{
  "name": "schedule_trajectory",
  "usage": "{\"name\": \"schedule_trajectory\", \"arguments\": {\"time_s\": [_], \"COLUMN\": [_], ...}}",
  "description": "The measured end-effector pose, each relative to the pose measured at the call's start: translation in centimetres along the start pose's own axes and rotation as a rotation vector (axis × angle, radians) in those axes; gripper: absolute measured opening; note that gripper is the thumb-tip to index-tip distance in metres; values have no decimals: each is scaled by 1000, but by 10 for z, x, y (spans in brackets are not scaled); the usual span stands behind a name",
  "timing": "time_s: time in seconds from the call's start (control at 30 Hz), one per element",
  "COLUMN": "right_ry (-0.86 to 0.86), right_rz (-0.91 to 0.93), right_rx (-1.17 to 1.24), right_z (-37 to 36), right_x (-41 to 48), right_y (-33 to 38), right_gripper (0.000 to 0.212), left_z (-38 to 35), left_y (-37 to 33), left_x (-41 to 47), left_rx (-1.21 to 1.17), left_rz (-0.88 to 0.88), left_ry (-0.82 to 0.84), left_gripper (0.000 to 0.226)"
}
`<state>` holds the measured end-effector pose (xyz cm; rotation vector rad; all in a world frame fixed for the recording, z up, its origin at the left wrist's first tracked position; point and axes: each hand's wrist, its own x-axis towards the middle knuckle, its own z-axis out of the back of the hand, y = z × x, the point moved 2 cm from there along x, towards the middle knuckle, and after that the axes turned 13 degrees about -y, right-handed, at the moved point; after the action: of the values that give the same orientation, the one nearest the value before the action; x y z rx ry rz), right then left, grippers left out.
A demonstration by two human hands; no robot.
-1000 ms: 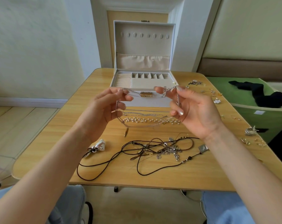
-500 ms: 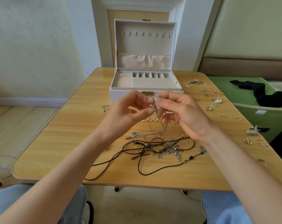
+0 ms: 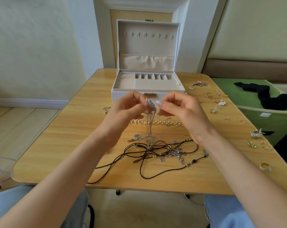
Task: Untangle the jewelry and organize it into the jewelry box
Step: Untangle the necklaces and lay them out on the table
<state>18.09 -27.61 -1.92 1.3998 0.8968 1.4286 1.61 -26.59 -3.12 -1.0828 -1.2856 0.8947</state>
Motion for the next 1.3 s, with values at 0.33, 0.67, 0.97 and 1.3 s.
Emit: {"name": "schedule_trajectory", "arguments": {"time_s": [0.33, 0.67, 0.97, 1.3], "right_ry": [-20, -39, -18, -11], "right_rz": [21, -49, 23, -89], "right_rx": [28, 30, 4, 87], "right_z": [-3, -3, -7, -4], "right_x": [-1, 2, 0, 2], "right_y": [0, -6, -7, -11], "right_gripper": [9, 11, 3, 15], "left_z": [-3, -5, -6, -2], "left_y": [-1, -7, -8, -4], "left_x": [-2, -3, -3, 1], "left_rx": [56, 163, 403, 253], "left_rz": [-95, -197, -333, -41], "left_ry": [-15, -58, -89, -20], "left_gripper": [11, 8, 15, 5]}}
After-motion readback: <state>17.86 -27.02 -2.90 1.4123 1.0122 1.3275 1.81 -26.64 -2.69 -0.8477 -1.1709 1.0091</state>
